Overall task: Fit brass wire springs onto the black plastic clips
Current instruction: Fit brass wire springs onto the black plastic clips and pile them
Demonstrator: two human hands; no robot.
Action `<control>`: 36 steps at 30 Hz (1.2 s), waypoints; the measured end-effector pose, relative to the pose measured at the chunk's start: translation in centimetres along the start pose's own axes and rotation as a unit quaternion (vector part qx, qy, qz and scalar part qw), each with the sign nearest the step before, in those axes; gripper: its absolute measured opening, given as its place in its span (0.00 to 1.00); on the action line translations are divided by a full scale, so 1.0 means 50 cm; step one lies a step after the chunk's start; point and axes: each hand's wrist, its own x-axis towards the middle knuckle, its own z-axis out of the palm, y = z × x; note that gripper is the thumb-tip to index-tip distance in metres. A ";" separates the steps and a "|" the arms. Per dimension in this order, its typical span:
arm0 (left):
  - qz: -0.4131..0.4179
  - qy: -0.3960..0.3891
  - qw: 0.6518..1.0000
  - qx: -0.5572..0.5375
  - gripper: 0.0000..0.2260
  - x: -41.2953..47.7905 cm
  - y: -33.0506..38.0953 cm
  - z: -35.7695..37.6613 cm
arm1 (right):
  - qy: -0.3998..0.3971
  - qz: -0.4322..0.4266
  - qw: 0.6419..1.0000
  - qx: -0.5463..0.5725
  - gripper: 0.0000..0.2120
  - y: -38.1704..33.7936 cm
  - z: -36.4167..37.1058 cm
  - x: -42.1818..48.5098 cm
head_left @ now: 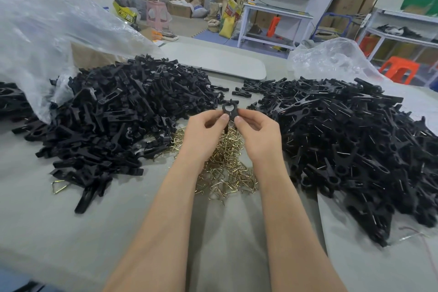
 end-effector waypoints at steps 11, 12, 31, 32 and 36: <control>-0.003 -0.039 0.998 -0.044 0.07 -0.003 0.000 -0.008 | -0.009 0.017 1.000 0.023 0.09 0.001 -0.007 0.001; -0.018 -0.049 0.996 -0.070 0.06 -0.003 0.002 -0.011 | -0.013 0.023 0.999 0.029 0.09 0.000 -0.009 0.001; -0.155 0.086 0.778 -0.603 0.09 0.008 0.025 -0.057 | -0.172 0.006 0.895 -0.412 0.21 0.024 0.036 -0.031; -0.158 0.089 0.771 -0.610 0.08 0.007 0.027 -0.056 | -0.152 -0.033 0.893 -0.423 0.17 0.026 0.049 -0.034; -0.171 0.106 0.766 -0.611 0.08 0.006 0.024 -0.058 | -0.051 -0.051 0.964 -0.256 0.07 0.024 0.056 -0.025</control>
